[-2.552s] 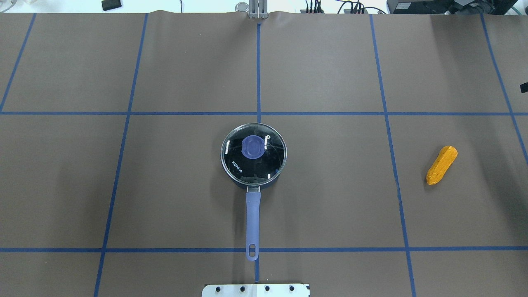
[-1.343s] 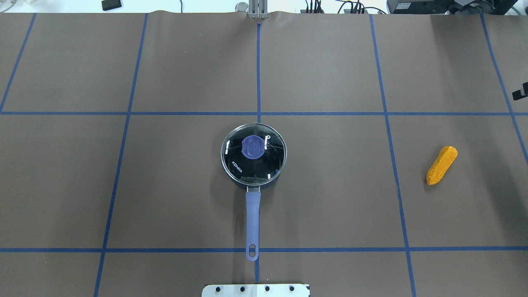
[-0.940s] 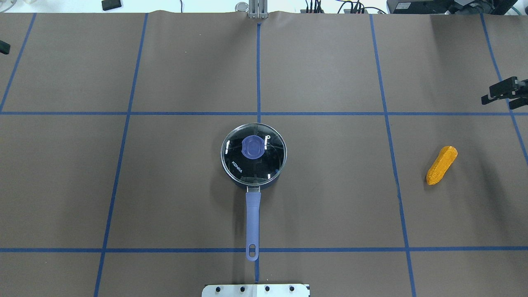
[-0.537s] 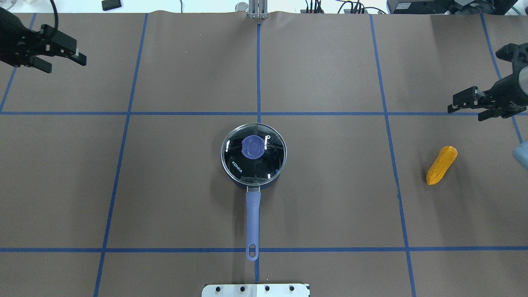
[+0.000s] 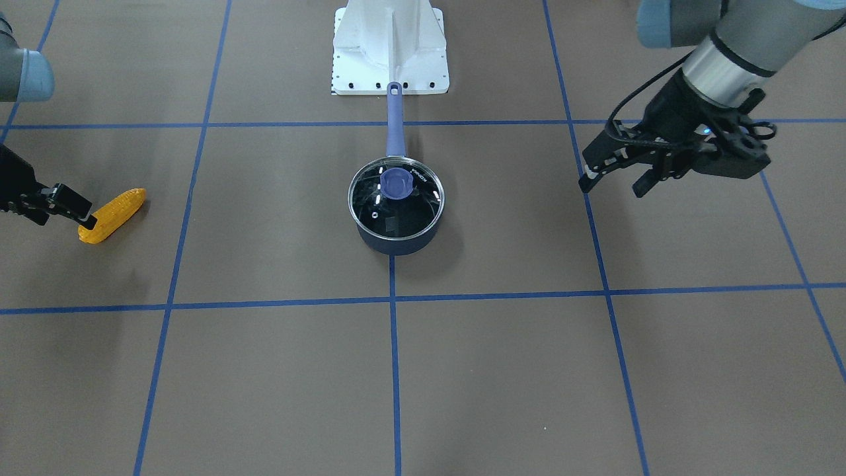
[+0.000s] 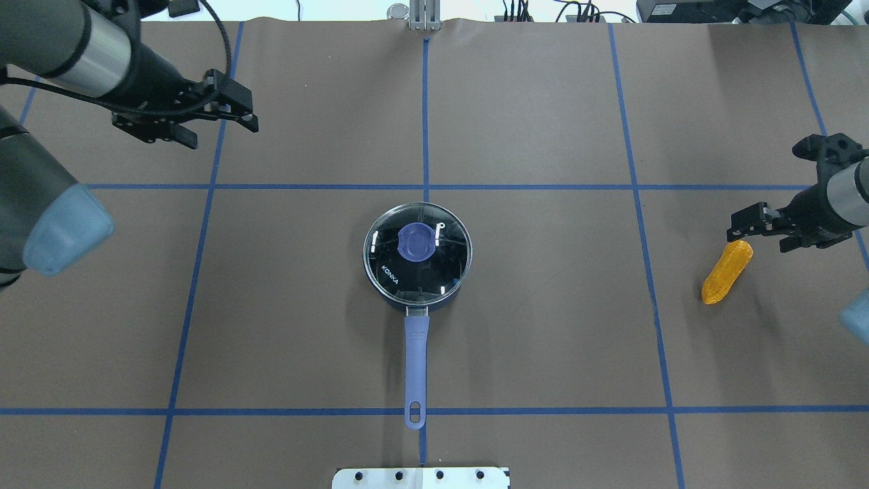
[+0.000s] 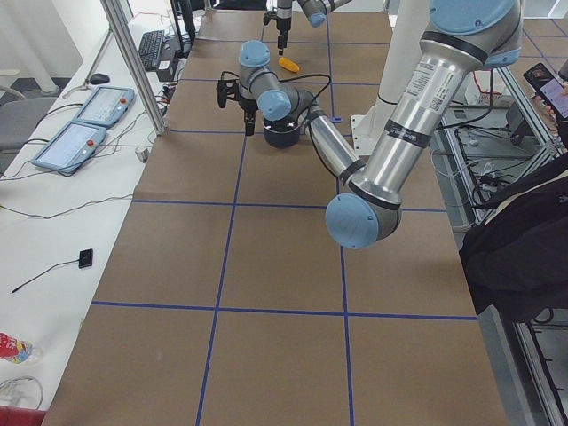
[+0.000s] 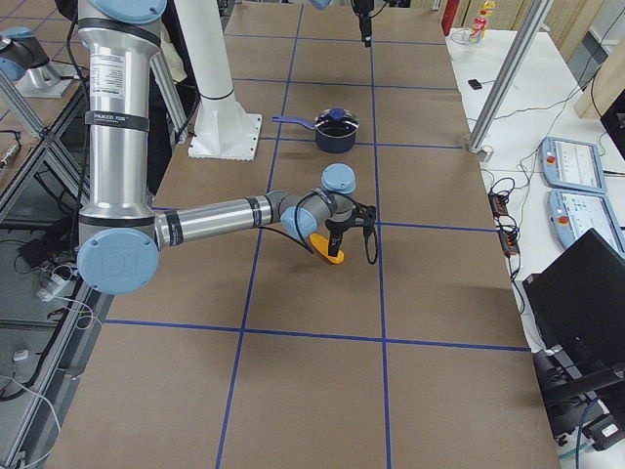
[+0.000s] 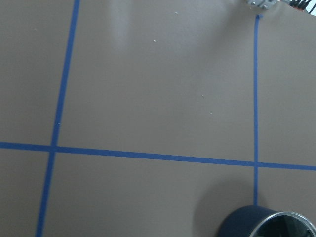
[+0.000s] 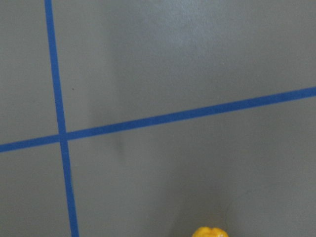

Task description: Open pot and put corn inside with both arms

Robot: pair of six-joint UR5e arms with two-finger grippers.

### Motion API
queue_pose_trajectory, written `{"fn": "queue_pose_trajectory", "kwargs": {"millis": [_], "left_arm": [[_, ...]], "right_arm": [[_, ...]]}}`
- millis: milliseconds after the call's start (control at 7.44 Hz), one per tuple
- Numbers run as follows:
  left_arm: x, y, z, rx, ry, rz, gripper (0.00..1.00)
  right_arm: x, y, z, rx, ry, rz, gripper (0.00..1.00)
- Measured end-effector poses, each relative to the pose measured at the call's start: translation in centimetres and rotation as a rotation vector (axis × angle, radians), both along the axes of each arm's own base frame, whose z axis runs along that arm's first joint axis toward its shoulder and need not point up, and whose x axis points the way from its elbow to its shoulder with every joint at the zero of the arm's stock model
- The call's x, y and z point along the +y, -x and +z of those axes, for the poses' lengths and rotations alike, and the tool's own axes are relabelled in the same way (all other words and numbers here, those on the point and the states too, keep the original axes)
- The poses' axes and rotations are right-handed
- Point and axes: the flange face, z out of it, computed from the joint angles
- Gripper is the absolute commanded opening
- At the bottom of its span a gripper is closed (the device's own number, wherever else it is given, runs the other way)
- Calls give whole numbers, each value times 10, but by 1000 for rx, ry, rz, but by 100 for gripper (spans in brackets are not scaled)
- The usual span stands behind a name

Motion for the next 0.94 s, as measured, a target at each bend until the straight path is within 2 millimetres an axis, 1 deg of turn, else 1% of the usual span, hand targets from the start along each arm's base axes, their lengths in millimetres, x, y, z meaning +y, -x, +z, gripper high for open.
{"fn": "queue_pose_trajectory", "kwargs": {"millis": [134,269,403,672,806,940], "left_arm": [[8,-25,-25,-16,11,-1,98],[17,-49,-44,-27,17,4,98],[24,-73,-58,-37,18,9,98],[28,-117,-82,-50,18,9,98],[29,-132,-91,-54,16,14,98],[33,-146,-97,-59,9,20,98]], "right_arm": [[10,3,7,20,4,-11,100],[17,8,12,30,7,-24,100],[21,14,13,35,8,-37,100],[21,25,15,42,6,-53,100],[18,30,14,43,4,-56,100],[10,38,14,43,4,-58,100]]}}
